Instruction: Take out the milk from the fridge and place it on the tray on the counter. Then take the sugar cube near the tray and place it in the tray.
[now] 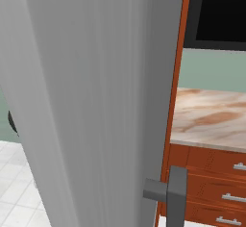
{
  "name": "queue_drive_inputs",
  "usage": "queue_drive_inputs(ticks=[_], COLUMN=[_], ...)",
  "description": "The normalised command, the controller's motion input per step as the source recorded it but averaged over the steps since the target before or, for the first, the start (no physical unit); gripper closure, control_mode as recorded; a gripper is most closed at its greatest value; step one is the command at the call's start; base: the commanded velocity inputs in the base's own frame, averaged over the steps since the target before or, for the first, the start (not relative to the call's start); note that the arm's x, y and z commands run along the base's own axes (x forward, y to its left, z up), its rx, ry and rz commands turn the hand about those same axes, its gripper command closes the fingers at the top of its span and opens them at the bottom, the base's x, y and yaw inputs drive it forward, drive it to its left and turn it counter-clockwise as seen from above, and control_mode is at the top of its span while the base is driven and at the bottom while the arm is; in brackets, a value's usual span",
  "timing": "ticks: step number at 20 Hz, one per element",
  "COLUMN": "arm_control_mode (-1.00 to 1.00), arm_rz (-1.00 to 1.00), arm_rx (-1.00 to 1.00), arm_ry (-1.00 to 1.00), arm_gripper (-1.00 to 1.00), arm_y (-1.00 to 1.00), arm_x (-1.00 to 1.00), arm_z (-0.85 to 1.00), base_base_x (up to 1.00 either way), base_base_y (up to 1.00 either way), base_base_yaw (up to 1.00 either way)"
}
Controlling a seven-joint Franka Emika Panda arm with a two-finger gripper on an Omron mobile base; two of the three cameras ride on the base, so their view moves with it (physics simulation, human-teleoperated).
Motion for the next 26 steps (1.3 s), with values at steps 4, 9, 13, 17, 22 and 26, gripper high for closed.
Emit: queue_drive_inputs(ticks=[4,9,13,17,22,26], arm_control_mode=[-1.00,-1.00,-1.00,-1.00,-1.00,-1.00], arm_rz=[0.01,0.01,0.02,0.02,0.00,0.00], arm_rx=[0.00,0.00,0.02,0.02,0.02,0.00], arm_ry=[-0.01,-0.01,-0.01,-0.03,-0.12,-0.13], arm_gripper=[-1.00,1.00,1.00,1.00,1.00,1.00], arm_y=[0.00,0.06,0.00,0.00,-0.01,0.00], arm_x=[0.00,0.01,0.00,-0.02,-0.75,-1.00], arm_z=[0.00,-0.02,0.00,0.00,0.12,0.06], base_base_x=[0.00,0.00,0.00,0.00,0.00,0.00], base_base_y=[0.00,0.00,0.00,0.00,0.00,0.00], base_base_yaw=[0.00,0.00,0.00,0.00,0.00,0.00])
